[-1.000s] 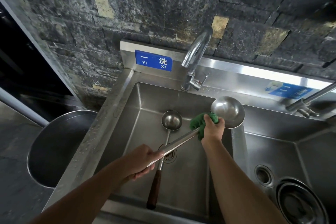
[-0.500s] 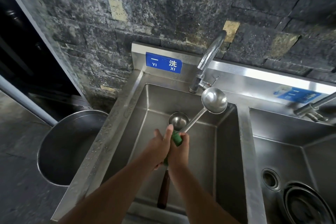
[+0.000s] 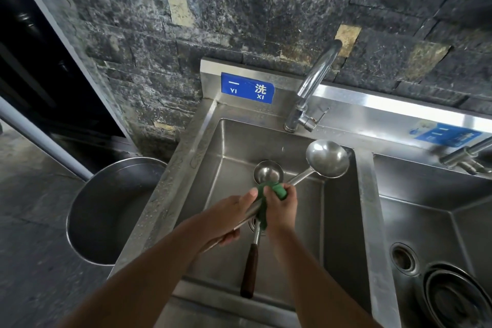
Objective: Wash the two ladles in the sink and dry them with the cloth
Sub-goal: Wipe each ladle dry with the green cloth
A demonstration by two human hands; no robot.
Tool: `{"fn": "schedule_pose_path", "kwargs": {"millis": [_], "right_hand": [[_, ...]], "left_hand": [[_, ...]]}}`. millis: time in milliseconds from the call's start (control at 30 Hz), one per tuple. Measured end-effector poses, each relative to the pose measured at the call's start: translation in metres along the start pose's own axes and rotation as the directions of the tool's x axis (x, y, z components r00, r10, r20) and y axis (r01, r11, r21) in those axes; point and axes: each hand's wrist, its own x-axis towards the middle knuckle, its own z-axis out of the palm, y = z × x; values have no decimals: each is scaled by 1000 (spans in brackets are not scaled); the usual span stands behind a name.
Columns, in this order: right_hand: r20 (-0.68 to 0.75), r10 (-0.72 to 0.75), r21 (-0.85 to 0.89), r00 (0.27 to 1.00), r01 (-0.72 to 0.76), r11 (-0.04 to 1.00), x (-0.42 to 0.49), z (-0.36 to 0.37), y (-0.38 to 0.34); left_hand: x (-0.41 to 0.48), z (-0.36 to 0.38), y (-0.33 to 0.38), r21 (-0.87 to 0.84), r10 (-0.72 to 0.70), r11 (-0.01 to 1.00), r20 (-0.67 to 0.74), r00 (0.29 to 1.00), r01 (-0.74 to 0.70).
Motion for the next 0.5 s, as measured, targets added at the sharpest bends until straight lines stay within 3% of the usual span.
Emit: {"fn": "schedule_pose_path", "kwargs": {"millis": [267,500], "right_hand": [[-251,-24,-11,968,22,1000,47,-37,-31],[-251,-24,16,968,29,999,41,-32,-24]], "left_hand": [[-22,-39,-29,-48,37,998,90,995,-33],[-24,-32,-33,-29,-5,1000,32,999,6]]}}
